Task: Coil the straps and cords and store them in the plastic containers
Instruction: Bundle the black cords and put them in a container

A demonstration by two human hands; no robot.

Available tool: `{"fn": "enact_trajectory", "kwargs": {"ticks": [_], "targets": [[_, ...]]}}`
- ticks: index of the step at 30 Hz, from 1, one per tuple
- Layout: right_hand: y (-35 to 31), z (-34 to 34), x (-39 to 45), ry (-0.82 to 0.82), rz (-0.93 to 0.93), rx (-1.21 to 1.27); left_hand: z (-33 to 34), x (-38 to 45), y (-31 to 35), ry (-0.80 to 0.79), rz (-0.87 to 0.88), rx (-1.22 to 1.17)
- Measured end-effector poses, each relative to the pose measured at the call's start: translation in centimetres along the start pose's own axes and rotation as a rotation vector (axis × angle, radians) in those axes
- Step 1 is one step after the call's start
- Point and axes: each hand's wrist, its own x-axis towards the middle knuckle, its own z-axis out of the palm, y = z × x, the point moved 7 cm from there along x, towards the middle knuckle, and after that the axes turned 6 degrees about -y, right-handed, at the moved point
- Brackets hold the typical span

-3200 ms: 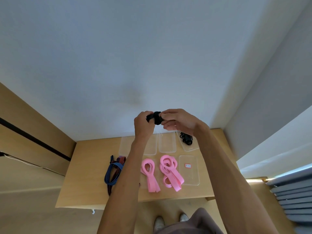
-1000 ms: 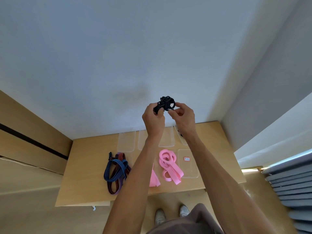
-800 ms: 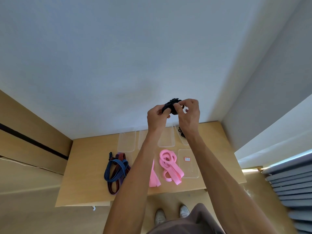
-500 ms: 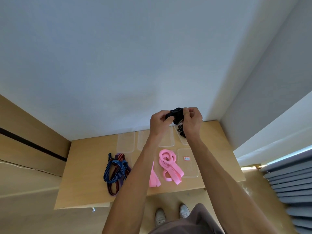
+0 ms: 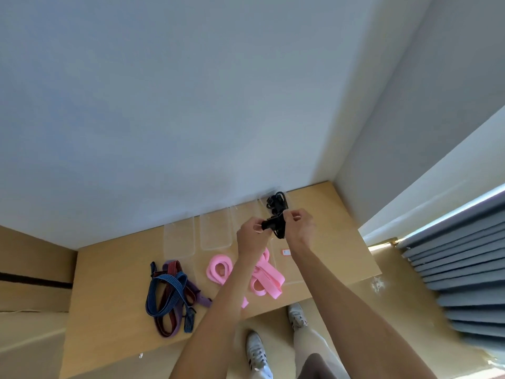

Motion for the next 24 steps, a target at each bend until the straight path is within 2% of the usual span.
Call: {"fn": "enact_trajectory", "kwargs": {"ticks": [5,10,15,20,24], "targets": [[3.1,0.1,3.8,-0.027,0.048,-0.063,3.6,2.2,-2.1,0.014,-0.076,0.055],[2.8,0.9,10.0,-0.058,-0.029,-0.142,7.2,6.8,-1.6,0.088,-0.075,0.124],[2.8,3.4,16.0,-0.157,-0.068,-0.260,9.4,11.2,-2.6,0.163,-0.116,0.210],[4.8,5.3,18.5,-0.277,-0.075,-0.421,11.1,12.7,-4.6,0.141,-0.192,0.346],[6.1,5.9,19.6,-0.342,-0.093,-0.569,11.7,13.5,-5.8,0.124,-0.183,0.536]]}}
